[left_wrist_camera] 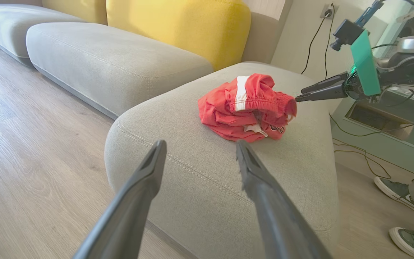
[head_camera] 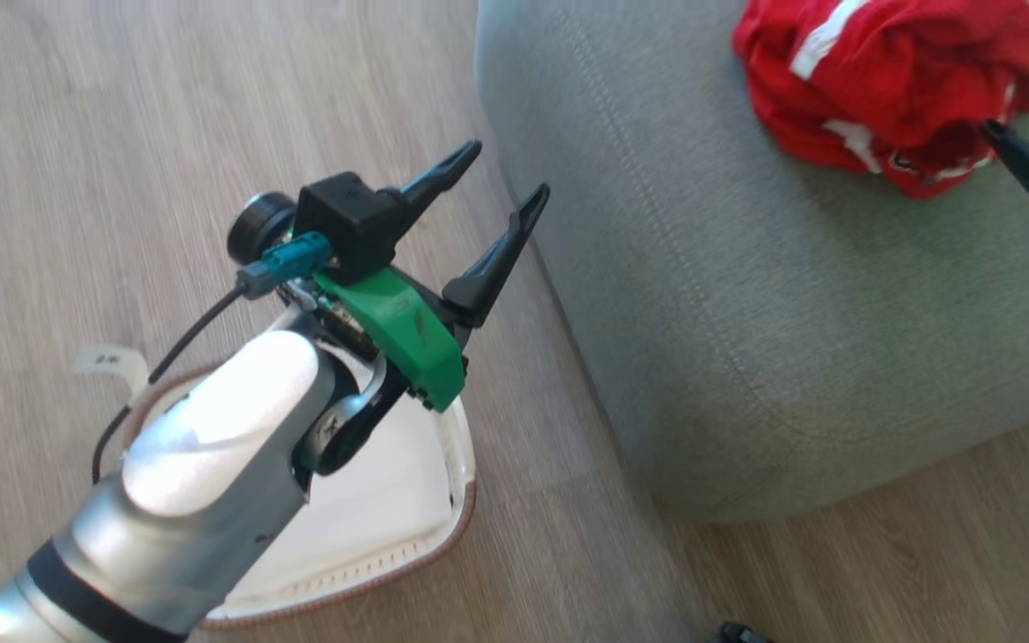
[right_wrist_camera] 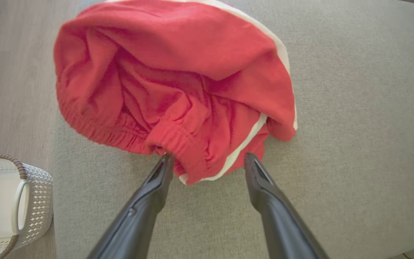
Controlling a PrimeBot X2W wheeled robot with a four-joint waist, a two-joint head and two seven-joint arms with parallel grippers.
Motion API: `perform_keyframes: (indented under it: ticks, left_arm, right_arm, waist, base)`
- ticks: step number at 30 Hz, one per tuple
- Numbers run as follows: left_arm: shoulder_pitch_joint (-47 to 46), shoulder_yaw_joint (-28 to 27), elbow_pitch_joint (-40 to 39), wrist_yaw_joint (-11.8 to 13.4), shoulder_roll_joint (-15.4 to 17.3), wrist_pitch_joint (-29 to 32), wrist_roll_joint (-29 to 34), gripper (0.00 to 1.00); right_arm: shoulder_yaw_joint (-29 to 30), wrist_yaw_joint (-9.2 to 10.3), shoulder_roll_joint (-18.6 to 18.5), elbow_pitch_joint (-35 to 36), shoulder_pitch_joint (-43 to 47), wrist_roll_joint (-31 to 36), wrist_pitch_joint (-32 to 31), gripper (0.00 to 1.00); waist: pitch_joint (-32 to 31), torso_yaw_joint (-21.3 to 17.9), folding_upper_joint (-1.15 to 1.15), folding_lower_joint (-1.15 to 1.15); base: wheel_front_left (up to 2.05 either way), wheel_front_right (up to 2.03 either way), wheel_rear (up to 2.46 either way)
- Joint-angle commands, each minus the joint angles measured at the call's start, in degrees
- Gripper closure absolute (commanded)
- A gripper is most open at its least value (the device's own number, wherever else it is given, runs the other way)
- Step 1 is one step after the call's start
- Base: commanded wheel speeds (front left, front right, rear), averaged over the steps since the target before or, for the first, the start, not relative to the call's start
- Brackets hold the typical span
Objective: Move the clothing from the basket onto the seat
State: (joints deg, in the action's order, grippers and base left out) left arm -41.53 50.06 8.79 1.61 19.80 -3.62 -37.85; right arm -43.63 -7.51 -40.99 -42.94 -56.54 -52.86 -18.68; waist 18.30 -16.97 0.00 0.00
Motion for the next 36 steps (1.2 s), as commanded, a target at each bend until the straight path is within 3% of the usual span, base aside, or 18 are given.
perform_keyframes:
  ticks: [1, 6, 18, 29, 36]
  left_arm:
    - [-0.93, -2.46, -1.69, 0.41, 1.29, -0.50, -0.44, 0.00]
    - [1.64, -2.77, -1.85, 1.35, 1.52, -1.70, -1.46, 0.00]
    - [6.55, -4.29, -1.62, 3.60, 2.00, -4.98, -3.48, 0.00]
    - [10.27, -5.83, -1.65, 5.99, 3.16, -7.12, -4.52, 0.00]
    - [12.78, -7.31, -1.97, 7.65, 4.37, -8.26, -5.27, 0.00]
  right_arm:
    - [-0.08, 0.02, -2.69, 1.68, 0.79, -0.62, -0.17, 0.00]
    - [-2.22, 0.02, -6.94, 7.46, 2.81, -2.83, 1.39, 0.00]
    - [4.73, 0.02, -11.33, 17.57, 11.19, -3.57, 22.07, 0.00]
    - [14.54, 0.02, -9.62, 21.03, 22.79, 0.17, 27.76, 0.00]
    - [27.45, 0.02, -2.27, 22.72, 32.25, 8.06, 29.20, 0.00]
  waist:
    - [-1.92, -0.64, 0.00, 0.00]
    - [-6.00, -0.21, 0.00, 0.00]
    - [-12.97, 5.88, 0.00, 0.00]
    - [-16.60, 11.93, 0.00, 0.00]
    - [-18.09, 15.57, 0.00, 0.00]
  base:
    - [0.00, 0.00, 0.00]
    - [0.00, 0.00, 0.00]
    - [0.00, 0.00, 0.00]
    - [0.00, 0.00, 0.00]
    - [0.00, 0.00, 0.00]
